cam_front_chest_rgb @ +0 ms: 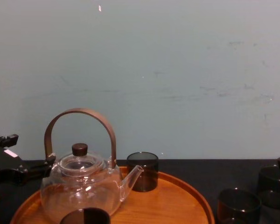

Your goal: Pick up the glass from the table and place it on the tray.

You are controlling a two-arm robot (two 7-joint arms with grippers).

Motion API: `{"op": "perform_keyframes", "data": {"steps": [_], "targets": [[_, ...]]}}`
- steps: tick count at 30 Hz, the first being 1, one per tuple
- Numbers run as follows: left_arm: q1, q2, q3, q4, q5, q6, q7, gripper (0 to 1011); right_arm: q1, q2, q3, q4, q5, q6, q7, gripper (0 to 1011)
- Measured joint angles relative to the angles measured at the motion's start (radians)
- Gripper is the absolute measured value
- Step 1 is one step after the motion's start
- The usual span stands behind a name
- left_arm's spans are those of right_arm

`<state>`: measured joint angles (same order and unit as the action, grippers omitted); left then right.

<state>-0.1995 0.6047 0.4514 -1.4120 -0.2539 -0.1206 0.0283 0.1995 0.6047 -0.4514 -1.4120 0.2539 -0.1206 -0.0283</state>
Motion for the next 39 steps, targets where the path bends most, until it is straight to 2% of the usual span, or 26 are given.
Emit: {"op": "perform_keyframes", "data": {"steps": [39], "targets": [[0.0,0.0,0.0,0.0,0.0,0.0,0.0,1010,0.0,0.0,0.0,0.0,0.0,0.0,0.0,1002]]}}
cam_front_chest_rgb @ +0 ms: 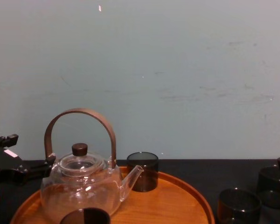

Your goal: Pick up the glass from the table and place it on the tray.

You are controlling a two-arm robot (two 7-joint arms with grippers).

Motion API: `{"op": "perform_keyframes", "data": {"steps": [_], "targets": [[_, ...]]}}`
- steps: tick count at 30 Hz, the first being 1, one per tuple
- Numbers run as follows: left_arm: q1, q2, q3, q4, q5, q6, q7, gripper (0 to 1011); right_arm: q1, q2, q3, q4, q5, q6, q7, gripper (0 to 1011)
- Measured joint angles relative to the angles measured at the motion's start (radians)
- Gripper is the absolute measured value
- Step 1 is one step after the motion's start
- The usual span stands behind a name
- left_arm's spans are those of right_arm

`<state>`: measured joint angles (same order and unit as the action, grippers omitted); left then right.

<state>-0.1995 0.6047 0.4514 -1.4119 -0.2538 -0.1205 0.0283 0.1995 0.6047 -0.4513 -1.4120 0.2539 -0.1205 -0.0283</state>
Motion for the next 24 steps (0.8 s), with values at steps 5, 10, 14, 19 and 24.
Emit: {"op": "perform_keyframes", "data": {"steps": [5,10,14,19,24], "targets": [[0.0,0.0,0.0,0.0,0.0,0.0,0.0,1010,0.0,0.0,0.0,0.0,0.0,0.0,0.0,1002],[0.0,0.0,0.0,0.0,0.0,0.0,0.0,1009,-0.004,0.004,0.009,-0.003,0.012,0.012,0.037,1003],[0.0,0.0,0.0,0.0,0.0,0.0,0.0,1010,-0.027,0.024,0.024,-0.038,0.023,0.033,0.066,1002],[0.0,0.0,0.0,0.0,0.0,0.0,0.0,1010,-0.076,0.058,0.046,-0.112,0.026,0.069,0.081,1002],[0.0,0.0,0.0,0.0,0.0,0.0,0.0,1009,-0.121,0.078,0.066,-0.176,0.024,0.088,0.084,1002]]}}
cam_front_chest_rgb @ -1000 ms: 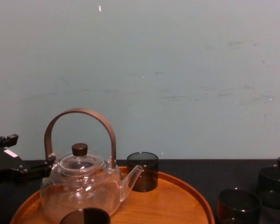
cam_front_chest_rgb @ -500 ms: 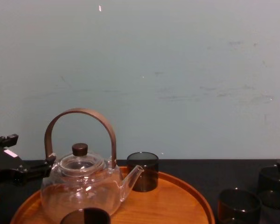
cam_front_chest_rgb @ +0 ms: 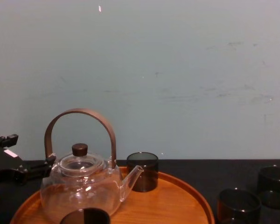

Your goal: Pick up the glass from the table and place it on the tray.

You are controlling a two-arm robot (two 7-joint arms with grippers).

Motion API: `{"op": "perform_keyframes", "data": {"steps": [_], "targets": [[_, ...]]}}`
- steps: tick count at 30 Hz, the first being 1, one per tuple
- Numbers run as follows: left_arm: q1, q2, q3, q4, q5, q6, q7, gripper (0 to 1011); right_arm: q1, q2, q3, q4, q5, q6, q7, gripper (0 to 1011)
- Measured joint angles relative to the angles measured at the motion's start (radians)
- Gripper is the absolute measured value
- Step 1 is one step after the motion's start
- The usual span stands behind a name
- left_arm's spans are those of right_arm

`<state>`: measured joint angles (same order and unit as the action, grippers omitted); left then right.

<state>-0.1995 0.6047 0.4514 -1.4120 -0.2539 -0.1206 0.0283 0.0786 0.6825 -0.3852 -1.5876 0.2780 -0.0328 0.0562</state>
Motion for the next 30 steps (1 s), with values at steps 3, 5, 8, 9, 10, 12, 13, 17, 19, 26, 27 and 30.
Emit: {"op": "perform_keyframes", "data": {"steps": [3,5,8,9,10,12,13,17,19,26,27,30], "targets": [[0.0,0.0,0.0,0.0,0.0,0.0,0.0,1010,-0.017,0.005,0.007,-0.022,-0.003,0.004,0.001,1002],[0.0,0.0,0.0,0.0,0.0,0.0,0.0,1009,-0.031,0.008,0.014,-0.039,-0.003,0.007,0.004,1002],[0.0,0.0,0.0,0.0,0.0,0.0,0.0,1010,-0.05,0.008,0.024,-0.057,0.005,0.013,0.017,1002],[0.0,0.0,0.0,0.0,0.0,0.0,0.0,1010,-0.055,0.008,0.026,-0.062,0.008,0.015,0.021,1002],[0.0,0.0,0.0,0.0,0.0,0.0,0.0,1010,-0.064,0.006,0.028,-0.067,0.017,0.018,0.032,1002],[0.0,0.0,0.0,0.0,0.0,0.0,0.0,1010,-0.07,0.003,0.029,-0.071,0.025,0.02,0.042,1002],[0.0,0.0,0.0,0.0,0.0,0.0,0.0,1010,-0.075,-0.001,0.029,-0.073,0.031,0.023,0.054,1002],[0.0,0.0,0.0,0.0,0.0,0.0,0.0,1010,-0.082,-0.011,0.029,-0.074,0.046,0.031,0.082,1003],[0.0,0.0,0.0,0.0,0.0,0.0,0.0,1009,-0.083,-0.016,0.029,-0.074,0.053,0.037,0.095,1003],[0.0,0.0,0.0,0.0,0.0,0.0,0.0,1009,-0.081,-0.044,0.027,-0.059,0.081,0.07,0.152,1003],[0.0,0.0,0.0,0.0,0.0,0.0,0.0,1009,-0.08,-0.047,0.026,-0.056,0.081,0.072,0.155,1002],[0.0,0.0,0.0,0.0,0.0,0.0,0.0,1010,-0.071,-0.06,0.023,-0.043,0.08,0.083,0.168,1002]]}}
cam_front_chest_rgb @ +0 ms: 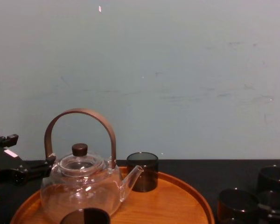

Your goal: Pick up the glass from the table and place it on the tray.

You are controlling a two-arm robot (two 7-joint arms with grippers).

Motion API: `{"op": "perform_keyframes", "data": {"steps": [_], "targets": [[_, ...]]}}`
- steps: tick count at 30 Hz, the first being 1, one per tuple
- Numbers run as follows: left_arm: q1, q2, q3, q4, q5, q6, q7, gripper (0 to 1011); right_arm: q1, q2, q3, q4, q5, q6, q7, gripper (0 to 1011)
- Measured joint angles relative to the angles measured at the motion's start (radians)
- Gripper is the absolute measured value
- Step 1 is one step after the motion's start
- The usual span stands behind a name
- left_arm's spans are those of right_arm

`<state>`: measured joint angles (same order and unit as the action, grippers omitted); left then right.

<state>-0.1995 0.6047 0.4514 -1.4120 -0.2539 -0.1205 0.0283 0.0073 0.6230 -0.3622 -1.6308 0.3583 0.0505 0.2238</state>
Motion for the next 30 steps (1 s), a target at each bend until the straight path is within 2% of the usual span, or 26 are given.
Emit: {"op": "perform_keyframes", "data": {"steps": [18,30], "targets": [[0.0,0.0,0.0,0.0,0.0,0.0,0.0,1010,0.081,-0.075,-0.02,0.097,-0.038,0.084,0.064,1002],[0.0,0.0,0.0,0.0,0.0,0.0,0.0,1009,0.102,-0.11,-0.026,0.127,-0.072,0.09,0.097,1002]]}}
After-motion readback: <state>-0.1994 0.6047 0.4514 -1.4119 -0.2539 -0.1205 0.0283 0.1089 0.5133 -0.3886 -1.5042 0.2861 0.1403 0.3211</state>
